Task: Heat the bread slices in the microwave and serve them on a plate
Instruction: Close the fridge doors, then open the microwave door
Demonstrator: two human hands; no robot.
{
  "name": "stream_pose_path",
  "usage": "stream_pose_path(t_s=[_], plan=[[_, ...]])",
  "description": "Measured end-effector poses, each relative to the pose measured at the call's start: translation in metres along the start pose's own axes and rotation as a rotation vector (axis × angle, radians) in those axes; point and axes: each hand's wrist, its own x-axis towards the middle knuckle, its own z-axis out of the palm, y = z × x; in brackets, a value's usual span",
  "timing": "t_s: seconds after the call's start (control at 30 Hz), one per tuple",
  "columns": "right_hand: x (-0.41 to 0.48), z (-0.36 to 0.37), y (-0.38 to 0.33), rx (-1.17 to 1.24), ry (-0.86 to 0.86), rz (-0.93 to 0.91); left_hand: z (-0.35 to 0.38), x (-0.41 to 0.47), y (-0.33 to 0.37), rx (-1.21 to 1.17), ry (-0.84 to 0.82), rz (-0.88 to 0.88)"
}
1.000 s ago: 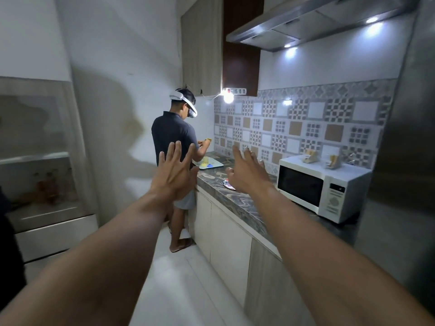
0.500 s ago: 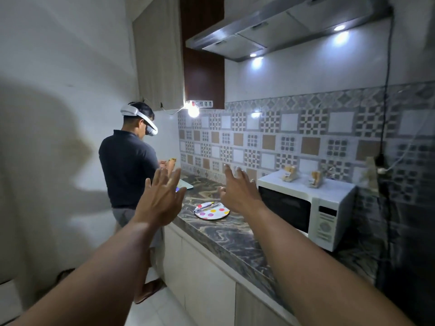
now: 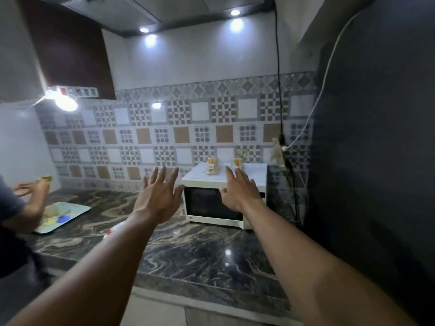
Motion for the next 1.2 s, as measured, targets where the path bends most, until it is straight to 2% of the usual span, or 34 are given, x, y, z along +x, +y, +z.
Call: stream_pose_path(t_s=[0.27,0.6,0.93,1.07,1.2], plan=[[0.051,0.014,0.066,-0.052,0.032,0.196,0.076,0.098,0.040,-0.084,-0.021,0.209],[0.138,0.055,0.134,-0.085,0.063,0.257,0.153,0.206,0.057,-0.124,-0.050,0.251],[0.207,0.124,0.166,-0.116,-0.036,0.295,0.258,0.251,0.076,-0.225,-0.116,0.297],[0.225,0.149,0.179,-0.134,-0.081,0.293,0.295,0.256,0.082,-0.307,-0.230,0.290],[0.234,0.168,0.193,-0.139,-0.087,0.260,0.329,0.255,0.093,-0.469,-0.419,0.194]])
